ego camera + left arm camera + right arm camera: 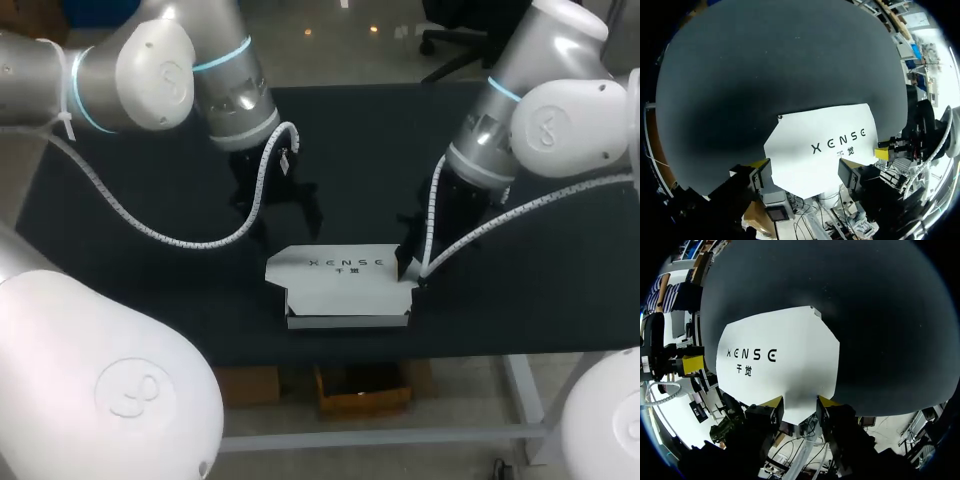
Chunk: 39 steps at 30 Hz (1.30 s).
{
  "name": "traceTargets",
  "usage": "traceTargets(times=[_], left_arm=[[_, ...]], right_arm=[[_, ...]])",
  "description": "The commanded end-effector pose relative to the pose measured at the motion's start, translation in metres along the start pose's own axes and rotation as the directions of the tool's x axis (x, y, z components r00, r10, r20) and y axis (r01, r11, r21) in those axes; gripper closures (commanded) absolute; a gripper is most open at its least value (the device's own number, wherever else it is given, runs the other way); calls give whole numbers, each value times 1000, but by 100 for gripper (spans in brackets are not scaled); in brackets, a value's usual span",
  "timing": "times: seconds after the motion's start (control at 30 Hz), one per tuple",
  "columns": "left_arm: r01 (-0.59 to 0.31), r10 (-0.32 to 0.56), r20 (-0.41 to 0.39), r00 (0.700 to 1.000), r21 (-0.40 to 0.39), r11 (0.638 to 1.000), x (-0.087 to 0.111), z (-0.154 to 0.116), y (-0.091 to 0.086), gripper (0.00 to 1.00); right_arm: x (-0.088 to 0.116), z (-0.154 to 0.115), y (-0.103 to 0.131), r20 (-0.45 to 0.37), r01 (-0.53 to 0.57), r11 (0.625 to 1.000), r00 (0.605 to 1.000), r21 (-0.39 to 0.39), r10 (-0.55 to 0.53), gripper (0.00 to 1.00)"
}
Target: Assemble the packaging by folding the flat box into shape, placing the metal phone stand inside, and closing the box properly
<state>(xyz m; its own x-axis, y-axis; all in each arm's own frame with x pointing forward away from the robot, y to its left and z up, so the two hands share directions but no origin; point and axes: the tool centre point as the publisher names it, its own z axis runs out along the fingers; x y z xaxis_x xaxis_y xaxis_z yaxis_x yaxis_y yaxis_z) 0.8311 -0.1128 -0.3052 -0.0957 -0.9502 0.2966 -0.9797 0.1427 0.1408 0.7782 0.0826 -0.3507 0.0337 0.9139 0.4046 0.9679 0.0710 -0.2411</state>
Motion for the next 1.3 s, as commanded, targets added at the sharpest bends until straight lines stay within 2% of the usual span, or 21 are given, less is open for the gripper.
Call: traceTargets(times=[0.03, 0.27, 0.47, 0.83, 1.3], left_arm=[[24, -24, 2, 1000, -144, 989, -1, 10, -6, 42], [60, -61, -2, 998, -111, 992, -5, 19, 10, 41], [117, -117, -5, 993, -65, 991, -7, 25, 20, 51], [131, -131, -11, 991, -42, 991, -11, 32, 26, 51], [159, -158, 26, 987, -17, 987, 0, 43, 35, 51]], right_arm=[[-1, 1, 0, -2, 0, 1000, 1000, -2, 0, 60], [-4, 3, 1, -8, -3, 1000, 1000, -13, 2, 59], [-5, 7, 1, -16, -7, 1000, 1000, -20, 7, 59], [-5, 8, 1, -25, -9, 999, 1000, -48, 8, 59], [-6, 12, 2, -40, -11, 998, 999, -68, 8, 59]])
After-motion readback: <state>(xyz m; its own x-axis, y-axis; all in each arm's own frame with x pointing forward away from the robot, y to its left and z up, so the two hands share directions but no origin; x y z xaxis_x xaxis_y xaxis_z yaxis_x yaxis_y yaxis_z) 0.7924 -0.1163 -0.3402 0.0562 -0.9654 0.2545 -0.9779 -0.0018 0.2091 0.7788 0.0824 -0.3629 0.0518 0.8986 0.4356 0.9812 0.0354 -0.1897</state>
